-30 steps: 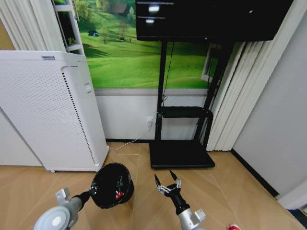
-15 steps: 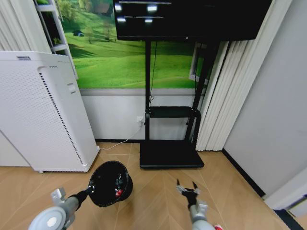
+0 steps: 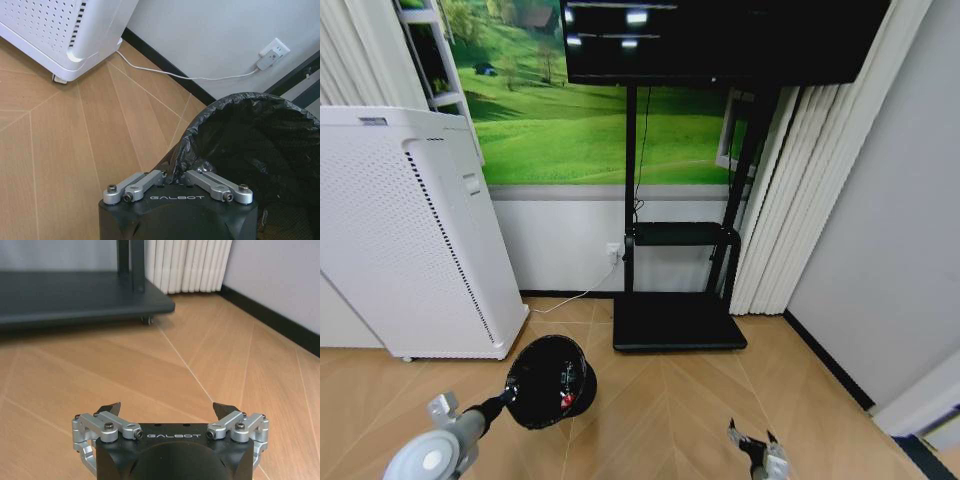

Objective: Pick up the trash bin and place the garbage on the floor into it.

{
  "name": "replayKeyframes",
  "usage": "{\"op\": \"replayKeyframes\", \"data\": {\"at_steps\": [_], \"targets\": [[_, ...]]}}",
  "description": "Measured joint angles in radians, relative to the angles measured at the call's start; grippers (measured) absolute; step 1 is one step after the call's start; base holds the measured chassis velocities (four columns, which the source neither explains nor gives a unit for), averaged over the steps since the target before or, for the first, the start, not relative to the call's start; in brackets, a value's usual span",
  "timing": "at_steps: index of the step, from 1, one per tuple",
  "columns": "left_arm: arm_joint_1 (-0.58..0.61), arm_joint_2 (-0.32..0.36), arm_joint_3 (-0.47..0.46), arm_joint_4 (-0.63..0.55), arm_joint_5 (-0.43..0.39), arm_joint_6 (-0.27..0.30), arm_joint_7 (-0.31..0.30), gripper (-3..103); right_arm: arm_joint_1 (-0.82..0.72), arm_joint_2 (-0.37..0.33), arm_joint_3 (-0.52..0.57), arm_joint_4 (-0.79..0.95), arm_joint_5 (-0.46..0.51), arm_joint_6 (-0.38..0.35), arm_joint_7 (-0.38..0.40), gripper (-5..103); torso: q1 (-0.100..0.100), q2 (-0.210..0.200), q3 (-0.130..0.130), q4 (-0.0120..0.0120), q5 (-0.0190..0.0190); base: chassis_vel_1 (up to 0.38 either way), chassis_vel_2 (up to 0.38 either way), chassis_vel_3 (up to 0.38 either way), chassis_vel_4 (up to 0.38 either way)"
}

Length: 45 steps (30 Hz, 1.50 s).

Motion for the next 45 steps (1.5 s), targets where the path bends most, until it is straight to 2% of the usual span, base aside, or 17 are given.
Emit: {"op": "replayKeyframes", "data": {"at_steps": [12, 22, 33, 35, 37, 38, 40, 42, 43, 44, 45], "targets": [[-0.01, 0.018, 0.008, 0.005, 0.004, -0.001, 0.006, 3, 0.043, 0.019, -0.003, -0.142, -0.009, 0.015, -0.009, 100, 0.0, 0.0, 0.0, 0.0001, 0.0, 0.0, 0.0, 0.0, 0.0], [-0.013, 0.018, 0.012, 0.003, 0.003, -0.002, 0.006, 3, 0.04, 0.022, 0.071, -0.225, 0.023, 0.024, 0.014, 100, 0.0, 0.0, 0.0, 0.0001, 0.0, 0.0, 0.0, 0.0, 0.0], [-0.016, 0.018, 0.027, -0.006, 0.004, -0.017, 0.003, 3, 0.061, 0.023, 0.059, -0.329, 0.025, 0.049, 0.009, 100, 0.0, 0.0, 0.0, 0.0001, 0.0001, 0.0, 0.0, 0.0, 0.0], [-0.013, 0.018, 0.026, -0.008, 0.004, -0.017, 0.003, 3, 0.067, 0.023, 0.055, -0.342, 0.026, 0.052, 0.009, 103, 0.0, 0.0, 0.0, 0.0, 0.0001, 0.0, 0.0, 0.0, 0.0], [-0.006, 0.018, 0.02, -0.011, 0.004, -0.018, 0.003, 3, 0.079, 0.022, 0.053, -0.357, 0.03, 0.059, 0.009, 93, 0.0, 0.0, 0.0, 0.0002, 0.0, 0.0, 0.0, 0.0, 0.0], [-0.006, 0.018, 0.02, -0.011, 0.004, -0.018, 0.003, 3, 0.079, 0.022, 0.053, -0.357, 0.03, 0.059, 0.009, 93, 0.0, 0.0, 0.0, 0.0002, 0.0, 0.0, 0.0, 0.0, 0.0], [-0.005, 0.019, 0.018, -0.012, 0.005, -0.019, 0.003, 3, 0.08, 0.02, 0.054, -0.357, 0.033, 0.064, 0.008, 83, 0.0, 0.0, 0.0, 0.0002, -0.0001, 0.0, 0.0, 0.0, 0.0], [-0.005, 0.018, 0.018, -0.013, 0.005, -0.019, 0.003, 3, 0.079, 0.02, 0.055, -0.354, 0.034, 0.065, 0.008, 83, 0.0, 0.0, 0.0, 0.0001, -0.0001, 0.0, 0.0, 0.0, 0.0], [-0.005, 0.017, 0.018, -0.014, 0.005, -0.019, 0.004, 3, 0.075, 0.019, 0.057, -0.346, 0.036, 0.066, 0.008, 71, 0.0, 0.0, 0.0, 0.0001, 0.0, 0.0, 0.0, 0.0, 0.0], [-0.004, 0.016, 0.018, -0.014, 0.006, -0.019, 0.004, 3, 0.073, 0.019, 0.059, -0.341, 0.037, 0.066, 0.008, 66, 0.0, 0.0, 0.0, 0.0001, 0.0, 0.0, 0.0, 0.0, 0.0], [-0.004, 0.016, 0.018, -0.014, 0.006, -0.019, 0.004, 3, 0.073, 0.019, 0.059, -0.341, 0.037, 0.066, 0.008, 66, 0.0, 0.0, 0.0, 0.0001, 0.0, 0.0, 0.0, 0.0, 0.0]]}}
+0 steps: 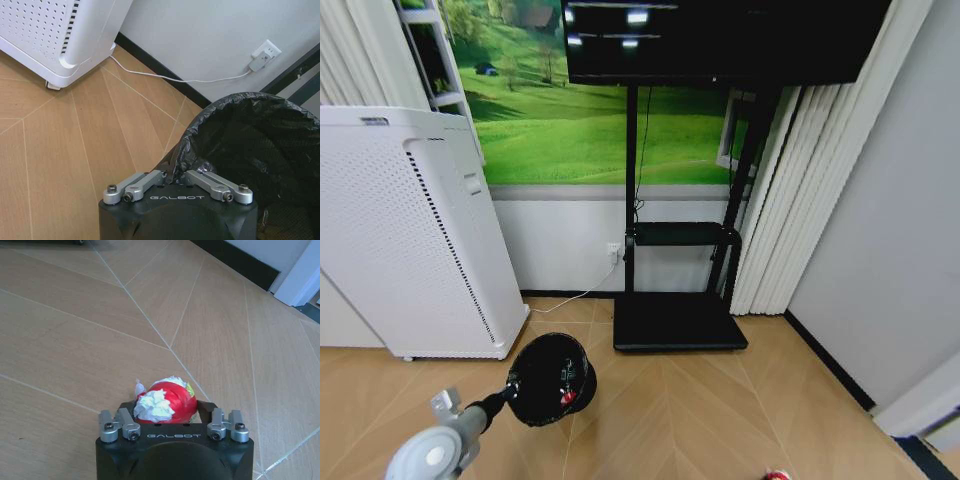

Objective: Pick up the trash bin and place the garbage on the floor into it.

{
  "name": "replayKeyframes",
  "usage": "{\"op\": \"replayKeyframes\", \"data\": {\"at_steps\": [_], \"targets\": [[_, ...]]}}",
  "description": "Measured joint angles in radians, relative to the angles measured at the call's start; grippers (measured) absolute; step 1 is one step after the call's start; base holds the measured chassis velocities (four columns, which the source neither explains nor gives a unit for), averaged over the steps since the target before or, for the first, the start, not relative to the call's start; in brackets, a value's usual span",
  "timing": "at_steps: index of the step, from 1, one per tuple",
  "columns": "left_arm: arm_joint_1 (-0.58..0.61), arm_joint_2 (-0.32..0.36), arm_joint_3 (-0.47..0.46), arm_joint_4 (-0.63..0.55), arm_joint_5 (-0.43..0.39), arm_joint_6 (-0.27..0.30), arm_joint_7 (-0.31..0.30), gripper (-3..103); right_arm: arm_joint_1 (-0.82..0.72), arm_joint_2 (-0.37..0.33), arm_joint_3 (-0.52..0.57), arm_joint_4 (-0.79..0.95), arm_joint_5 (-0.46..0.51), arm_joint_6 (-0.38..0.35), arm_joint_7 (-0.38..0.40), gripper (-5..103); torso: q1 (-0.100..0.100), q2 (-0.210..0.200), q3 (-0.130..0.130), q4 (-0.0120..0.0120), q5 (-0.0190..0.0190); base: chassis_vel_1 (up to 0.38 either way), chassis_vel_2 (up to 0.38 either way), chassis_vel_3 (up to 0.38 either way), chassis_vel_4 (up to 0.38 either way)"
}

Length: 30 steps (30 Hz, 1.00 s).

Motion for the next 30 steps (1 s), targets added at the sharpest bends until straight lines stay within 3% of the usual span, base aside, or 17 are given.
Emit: {"op": "replayKeyframes", "data": {"at_steps": [1, 3, 4, 10, 19, 25, 30], "targets": [[0.001, -0.001, 0.0, 0.0, 0.001, 0.0, 0.0, 3, -0.004, 0.0, 0.002, 0.009, 0.005, 0.0, 0.001, 61, 0.0, 0.0, 0.0, 0.0, 0.0, 0.0, 0.0, 0.0, 0.0], [0.001, -0.002, 0.001, 0.0, 0.002, 0.0, 0.001, 3, -0.008, 0.0, 0.004, 0.019, 0.009, -0.002, 0.002, 61, 0.0, 0.0, 0.0, 0.0, 0.0, 0.0, 0.0, 0.0, 0.0], [0.002, -0.002, 0.001, 0.0, 0.003, 0.0, 0.001, 3, -0.012, 0.0, 0.005, 0.032, 0.013, -0.004, 0.004, 50, 0.0, 0.0, 0.0, 0.0, 0.0, 0.0, 0.0, 0.0, 0.0], [0.006, -0.003, -0.001, 0.0, 0.008, 0.0, 0.004, 3, -0.032, 0.0, 0.012, 0.112, 0.01, -0.013, 0.005, 36, 0.0, 0.0, 0.0, 0.0, 0.0, 0.0, 0.0, 0.0, 0.0], [0.004, -0.002, 0.02, -0.003, 0.016, -0.005, 0.005, 3, -0.083, -0.006, 0.009, 0.338, 0.021, -0.03, 0.004, 33, 0.0, 0.0, 0.0, 0.0, -0.0001, 0.0, 0.0, 0.0, 0.0], [-0.032, 0.022, 0.12, 0.026, 0.075, -0.043, 0.036, 3, -0.11, -0.014, -0.054, 0.577, 0.029, -0.04, -0.016, 33, 0.0, 0.0, 0.0, 0.0001, -0.0003, 0.0, 0.0, 0.0, 0.0], [-0.103, 0.075, 0.244, 0.087, 0.122, -0.062, 0.073, 3, -0.162, -0.031, -0.126, 0.785, 0.048, -0.039, -0.085, 33, 0.0, 0.0, 0.0, 0.0001, -0.0002, 0.0, 0.0, 0.0, 0.0]]}}
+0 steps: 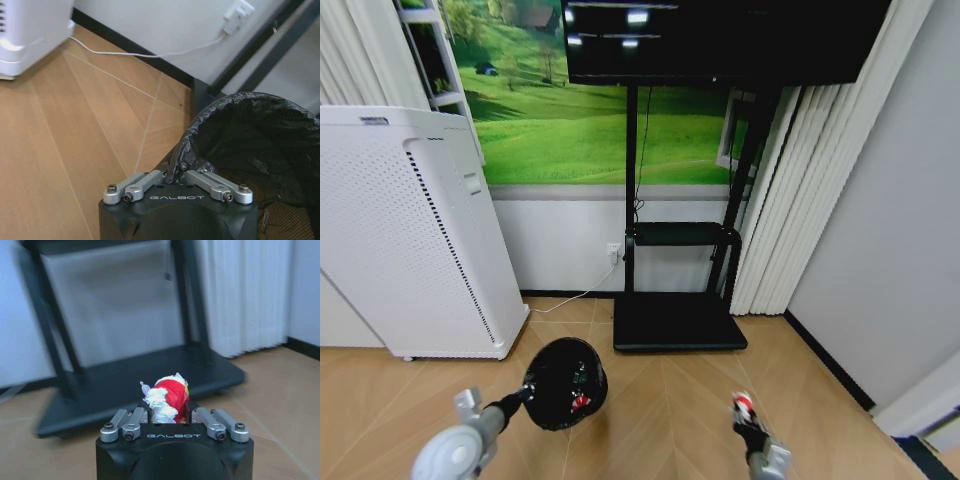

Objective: Pick up the trash bin and place the garbage on the floor into it.

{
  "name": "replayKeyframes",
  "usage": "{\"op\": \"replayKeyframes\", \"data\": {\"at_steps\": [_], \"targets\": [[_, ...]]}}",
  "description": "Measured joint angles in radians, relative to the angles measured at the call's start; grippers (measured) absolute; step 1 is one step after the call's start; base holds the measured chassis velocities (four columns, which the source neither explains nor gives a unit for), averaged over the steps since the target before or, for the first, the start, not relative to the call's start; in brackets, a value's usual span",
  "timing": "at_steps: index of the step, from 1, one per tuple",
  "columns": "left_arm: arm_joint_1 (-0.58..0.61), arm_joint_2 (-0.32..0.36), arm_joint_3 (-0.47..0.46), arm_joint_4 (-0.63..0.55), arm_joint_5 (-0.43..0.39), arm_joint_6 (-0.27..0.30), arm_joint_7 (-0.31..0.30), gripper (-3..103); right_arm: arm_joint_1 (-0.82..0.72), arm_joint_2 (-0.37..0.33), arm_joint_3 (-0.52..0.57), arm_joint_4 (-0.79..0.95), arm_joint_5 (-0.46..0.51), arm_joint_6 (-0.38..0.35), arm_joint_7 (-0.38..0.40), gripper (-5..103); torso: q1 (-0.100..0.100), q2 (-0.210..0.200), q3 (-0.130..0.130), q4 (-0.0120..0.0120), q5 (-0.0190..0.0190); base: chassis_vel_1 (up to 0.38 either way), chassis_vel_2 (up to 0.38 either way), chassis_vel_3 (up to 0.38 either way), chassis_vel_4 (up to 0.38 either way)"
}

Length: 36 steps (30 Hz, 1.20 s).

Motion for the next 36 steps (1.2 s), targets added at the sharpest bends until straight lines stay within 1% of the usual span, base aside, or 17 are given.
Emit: {"op": "replayKeyframes", "data": {"at_steps": [1, 3, 4, 6, 7, 8, 9, 11, 12, 15, 20, 21, 22, 24, 28, 31, 36], "targets": [[-0.016, 0.011, 0.019, 0.012, 0.004, -0.003, 0.003, 3, -0.008, -0.005, -0.01, 0.035, 0.002, 0.0, -0.016, 33, 0.0, 0.0, 0.0, -0.0002, 0.0002, 0.0, 0.0, 0.0, 0.0], [-0.08, 0.043, 0.088, 0.047, 0.022, -0.012, 0.014, 3, -0.037, -0.04, -0.037, 0.14, 0.02, 0.041, -0.112, 33, 0.0, 0.0, 0.0, 0.0, 0.0001, 0.0, 0.0, 0.0, 0.0], [-0.08, 0.043, 0.088, 0.047, 0.022, -0.012, 0.014, 3, -0.037, -0.04, -0.037, 0.14, 0.02, 0.041, -0.112, 33, 0.0, 0.0, 0.0, 0.0, 0.0001, 0.0, 0.0, 0.0, 0.0], [-0.128, 0.062, 0.14, 0.062, 0.03, -0.015, 0.023, 3, -0.056, -0.084, -0.04, 0.195, 0.026, 0.085, -0.221, 33, 0.0, 0.0, 0.0, -0.0001, 0.0, 0.0, 0.0, 0.0, 0.0], [-0.128, 0.062, 0.14, 0.062, 0.03, -0.015, 0.023, 3, -0.056, -0.084, -0.04, 0.195, 0.026, 0.085, -0.221, 33, 0.0, 0.0, 0.0, -0.0001, 0.0, 0.0, 0.0, 0.0, 0.0], [-0.152, 0.071, 0.169, 0.071, 0.036, -0.017, 0.03, 3, -0.061, -0.11, -0.045, 0.214, 0.026, 0.109, -0.266, 33, 0.0, 0.0, 0.0, -0.0001, 0.0, 0.0, 0.0, 0.0, 0.0], [-0.152, 0.071, 0.169, 0.071, 0.036, -0.017, 0.03, 3, -0.061, -0.11, -0.045, 0.214, 0.026, 0.109, -0.266, 33, 0.0, 0.0, 0.0, -0.0001, 0.0, 0.0, 0.0, 0.0, 0.0], [-0.217, 0.079, 0.245, 0.109, 0.067, -0.039, 0.058, 3, -0.059, -0.157, -0.08, 0.234, 0.027, 0.168, -0.361, 33, 0.0, 0.0, 0.0, -0.0001, 0.0003, 0.0, 0.0, 0.0, 0.0], [-0.217, 0.079, 0.245, 0.109, 0.067, -0.039, 0.058, 3, -0.059, -0.157, -0.08, 0.234, 0.027, 0.168, -0.361, 33, 0.0, 0.0, 0.0, -0.0001, 0.0003, 0.0, 0.0, 0.0, 0.0], [-0.294, 0.066, 0.343, 0.154, 0.089, -0.07, 0.069, 3, -0.045, -0.18, -0.156, 0.238, 0.015, 0.188, -0.403, 33, 0.0, 0.0, 0.0, -0.0001, 0.0002, 0.0, 0.0, 0.0, 0.0], [-0.338, 0.066, 0.407, 0.172, 0.091, -0.079, 0.076, 3, -0.031, -0.18, -0.2, 0.226, -0.004, 0.189, -0.412, 33, 0.0, 0.0, 0.0, -0.0001, 0.0001, 0.0, 0.0, 0.0, 0.0], [-0.366, 0.069, 0.447, 0.183, 0.091, -0.081, 0.078, 3, -0.017, -0.175, -0.225, 0.208, -0.015, 0.194, -0.414, 33, 0.0, 0.0, 0.0, -0.0001, 0.0004, 0.0, 0.0, 0.0, 0.0], [-0.366, 0.069, 0.447, 0.183, 0.091, -0.081, 0.078, 3, -0.017, -0.175, -0.225, 0.208, -0.015, 0.194, -0.414, 33, 0.0, 0.0, 0.0, -0.0001, 0.0004, 0.0, 0.0, 0.0, 0.0], [-0.4, 0.071, 0.503, 0.189, 0.091, -0.081, 0.088, 3, 0.004, -0.164, -0.244, 0.181, -0.022, 0.2, -0.421, 33, 0.0, 0.0, 0.0, 0.0, 0.0004, 0.0, 0.0, 0.0, 0.0], [-0.416, 0.073, 0.55, 0.176, 0.09, -0.084, 0.114, 3, 0.026, -0.166, -0.258, 0.159, -0.024, 0.201, -0.434, 33, 0.0, 0.0, 0.0, -0.0001, 0.0003, 0.0, 0.0, 0.0, 0.0], [-0.417, 0.064, 0.568, 0.174, 0.092, -0.102, 0.126, 3, 0.039, -0.168, -0.27, 0.142, -0.036, 0.211, -0.457, 33, 0.0, 0.0, 0.0, -0.0001, 0.0002, 0.0, 0.0, 0.0, 0.0], [-0.416, 0.052, 0.582, 0.174, 0.1, -0.11, 0.138, 3, 0.051, -0.164, -0.292, 0.111, -0.06, 0.222, -0.464, 33, 0.0, 0.0, 0.0, -0.0001, 0.0002, 0.0, 0.0, 0.0, 0.0]]}}
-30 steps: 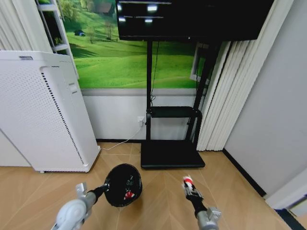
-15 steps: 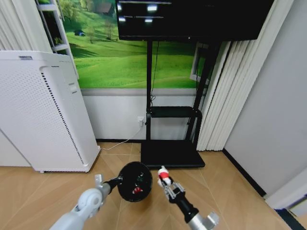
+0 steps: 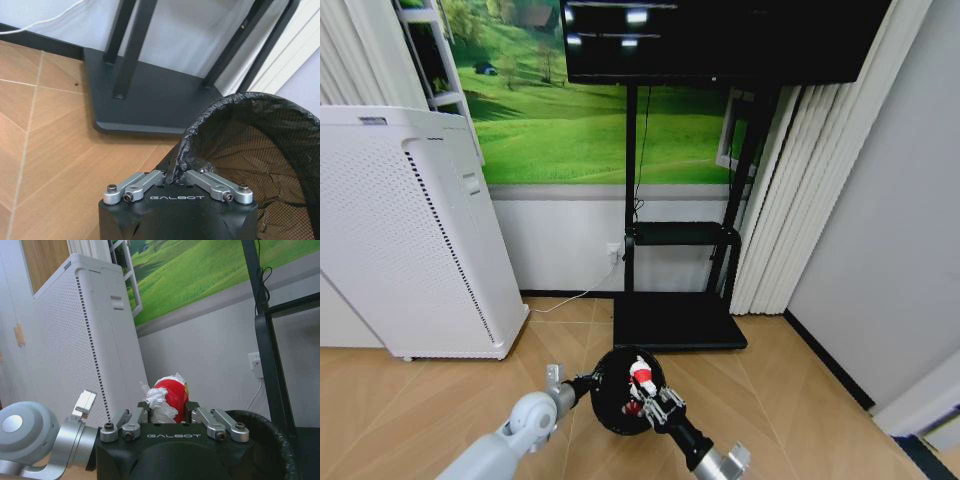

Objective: Pick up the trash bin and place the garbage on the floor into it.

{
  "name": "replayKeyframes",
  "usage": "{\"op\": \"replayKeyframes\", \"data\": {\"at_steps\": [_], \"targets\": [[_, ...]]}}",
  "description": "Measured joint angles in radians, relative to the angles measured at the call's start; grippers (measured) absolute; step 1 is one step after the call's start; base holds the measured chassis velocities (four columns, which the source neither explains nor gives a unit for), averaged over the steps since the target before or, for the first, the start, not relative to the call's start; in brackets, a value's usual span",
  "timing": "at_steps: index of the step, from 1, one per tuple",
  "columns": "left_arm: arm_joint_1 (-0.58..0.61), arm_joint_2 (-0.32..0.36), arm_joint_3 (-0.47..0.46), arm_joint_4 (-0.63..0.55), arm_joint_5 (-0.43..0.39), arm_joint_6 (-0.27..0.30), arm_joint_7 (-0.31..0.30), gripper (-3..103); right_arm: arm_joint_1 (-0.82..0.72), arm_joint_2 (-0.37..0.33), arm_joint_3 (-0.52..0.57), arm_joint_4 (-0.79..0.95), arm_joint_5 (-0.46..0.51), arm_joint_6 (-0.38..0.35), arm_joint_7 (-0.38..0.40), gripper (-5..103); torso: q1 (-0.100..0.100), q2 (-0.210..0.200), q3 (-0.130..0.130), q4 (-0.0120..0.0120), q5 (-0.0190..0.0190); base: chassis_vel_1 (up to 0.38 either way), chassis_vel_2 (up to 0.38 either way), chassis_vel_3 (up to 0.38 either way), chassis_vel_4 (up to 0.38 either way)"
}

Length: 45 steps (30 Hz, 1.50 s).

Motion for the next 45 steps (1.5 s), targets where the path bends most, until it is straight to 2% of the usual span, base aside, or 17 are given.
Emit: {"op": "replayKeyframes", "data": {"at_steps": [12, 14, 17, 21, 23, 24, 26, 28, 29, 31, 32, 34, 37, 40, 41, 43, 45], "targets": [[0.061, 0.021, -0.028, -0.066, 0.007, -0.007, 0.053, 3, 0.03, 0.028, -0.027, -0.058, -0.026, 0.012, -0.005, 30, 0.0, 0.0, 0.0, 0.0001, -0.0001, 0.0, 0.0, 0.0, 0.0], [0.068, 0.023, -0.034, -0.067, 0.01, -0.007, 0.055, 3, 0.028, 0.027, -0.025, -0.057, -0.024, 0.012, -0.013, 35, 0.0, 0.0, 0.0, 0.0001, 0.0, 0.0, 0.0, 0.0, 0.0], [0.085, 0.023, -0.05, -0.068, 0.015, -0.009, 0.056, 3, 0.019, 0.024, -0.025, -0.044, -0.022, 0.012, -0.022, 51, 0.0, 0.0, 0.0, 0.0001, -0.0001, 0.0, 0.0, 0.0, 0.0], [0.089, 0.019, -0.058, -0.069, 0.016, -0.013, 0.054, 3, 0.016, 0.025, -0.024, -0.045, -0.027, 0.014, -0.024, 57, 0.0, 0.0, 0.0, 0.0001, -0.0001, 0.0, 0.0, 0.0, 0.0], [0.095, 0.018, -0.066, -0.072, 0.016, -0.014, 0.051, 3, 0.015, 0.025, -0.021, -0.046, -0.028, 0.014, -0.024, 73, 0.0, 0.0, 0.0, 0.0, -0.0001, 0.0, 0.0, 0.0, 0.0], [0.095, 0.018, -0.066, -0.072, 0.016, -0.014, 0.051, 3, 0.015, 0.025, -0.021, -0.046, -0.028, 0.014, -0.024, 73, 0.0, 0.0, 0.0, 0.0, -0.0001, 0.0, 0.0, 0.0, 0.0], [0.101, 0.019, -0.069, -0.075, 0.016, -0.014, 0.05, 3, 0.015, 0.025, -0.021, -0.043, -0.027, 0.014, -0.024, 84, 0.0, 0.0, 0.0, 0.0001, 0.0, 0.0, 0.0, 0.0, 0.0], [0.104, 0.018, -0.07, -0.076, 0.016, -0.014, 0.048, 3, 0.014, 0.025, -0.021, -0.04, -0.025, 0.015, -0.024, 84, 0.0, 0.0, 0.0, 0.0001, 0.0, 0.0, 0.0, 0.0, 0.0], [0.106, 0.017, -0.072, -0.078, 0.016, -0.014, 0.034, 3, 0.013, 0.024, -0.018, -0.031, -0.017, 0.021, -0.024, 95, 0.0, 0.0, 0.0, 0.0001, 0.0, 0.0, 0.0, 0.0, 0.0], [0.107, 0.016, -0.074, -0.079, 0.015, -0.014, 0.024, 3, 0.012, 0.024, -0.015, -0.024, -0.013, 0.024, -0.024, 95, 0.0, 0.0, 0.0, 0.0, 0.0, 0.0, 0.0, 0.0, 0.0], [0.117, 0.013, -0.092, -0.088, 0.004, -0.007, -0.025, 3, 0.006, 0.027, 0.005, 0.02, -0.001, 0.026, -0.03, 100, 0.0, 0.0, 0.0, 0.0, 0.0, 0.0, 0.0, 0.0, 0.0], [0.141, 0.008, -0.138, -0.106, -0.024, 0.003, -0.085, 3, -0.009, 0.028, 0.046, 0.085, 0.021, 0.023, -0.033, 100, 0.0, 0.0, 0.0, 0.0, -0.0001, 0.0, 0.0, 0.0, 0.0], [0.158, 0.008, -0.17, -0.116, -0.039, 0.006, -0.114, 3, -0.018, 0.022, 0.074, 0.108, 0.026, 0.026, -0.03, 100, 0.0, 0.0, 0.0, 0.0, -0.0001, 0.0, 0.0, 0.0, 0.0], [0.218, 0.008, -0.271, -0.152, -0.097, 0.028, -0.205, 3, -0.04, 0.016, 0.142, 0.147, 0.015, 0.049, -0.002, 100, 0.0, 0.0, 0.0, 0.0, 0.0, 0.0, 0.0, 0.0, 0.0], [0.218, 0.008, -0.271, -0.152, -0.097, 0.028, -0.205, 3, -0.04, 0.016, 0.142, 0.147, 0.015, 0.049, -0.002, 100, 0.0, 0.0, 0.0, 0.0, 0.0, 0.0, 0.0, 0.0, 0.0], [0.288, -0.008, -0.382, -0.194, -0.125, 0.033, -0.254, 3, -0.054, 0.039, 0.18, 0.173, 0.014, 0.049, 0.083, 100, 0.0, 0.0, 0.0, 0.0001, -0.0002, 0.0, 0.0, 0.0, 0.0], [0.322, -0.015, -0.427, -0.214, -0.132, 0.029, -0.275, 3, -0.055, 0.056, 0.198, 0.173, 0.014, 0.04, 0.127, 100, 0.0, 0.0, 0.0, -0.0001, 0.0002, 0.0, 0.0, 0.0, 0.0]]}}
